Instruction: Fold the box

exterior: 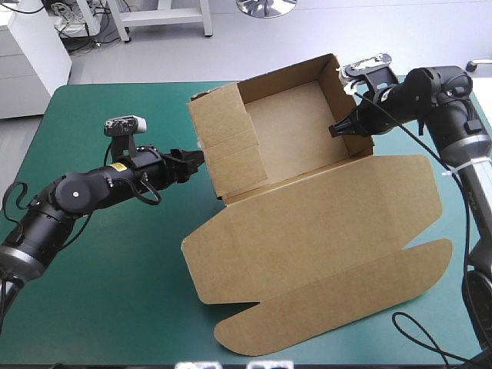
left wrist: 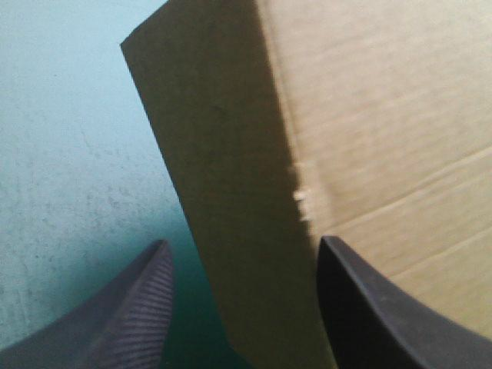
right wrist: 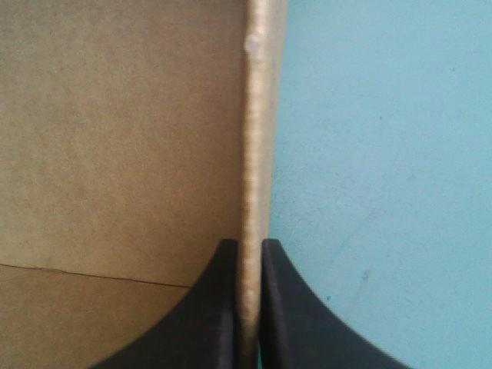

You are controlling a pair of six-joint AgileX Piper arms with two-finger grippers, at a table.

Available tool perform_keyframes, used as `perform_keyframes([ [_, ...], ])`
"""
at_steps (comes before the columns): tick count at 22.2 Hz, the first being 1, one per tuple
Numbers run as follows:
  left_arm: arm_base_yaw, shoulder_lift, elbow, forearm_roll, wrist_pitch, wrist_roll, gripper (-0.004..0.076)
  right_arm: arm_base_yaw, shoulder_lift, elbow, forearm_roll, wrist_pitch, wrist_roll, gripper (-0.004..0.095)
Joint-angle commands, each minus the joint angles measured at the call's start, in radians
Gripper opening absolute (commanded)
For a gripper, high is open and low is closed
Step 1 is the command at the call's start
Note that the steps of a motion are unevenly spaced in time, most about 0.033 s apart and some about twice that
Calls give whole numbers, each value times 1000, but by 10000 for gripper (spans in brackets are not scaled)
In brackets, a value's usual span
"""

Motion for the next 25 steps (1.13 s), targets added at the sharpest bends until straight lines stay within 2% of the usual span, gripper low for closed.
perform_keyframes([
  [1,-5,-26,-36,-81,-48,-6,418,-1,-43,-30,10,-47,8,-12],
  [9,-5,-25,-36,-91,-59,-6,418,17,-43,-30,15,-45,15,-12],
  [12,-5,-14,-36,-91,-84,-6,417,50,-43,-30,12,-63,17,-12],
  [15,-5,9,-36,-95,-55,-13,414,94,-43,-30,-22,-82,43,-12],
  [20,-5,16,-73,-76,-33,-56,305,163,-63,-30,-122,-122,104,-11],
  [23,-5,21,-106,-54,-31,-71,277,182,-85,-32,-127,-144,128,-11],
  [25,-5,29,-108,10,-19,-139,272,188,-98,-32,-142,-153,139,-11],
])
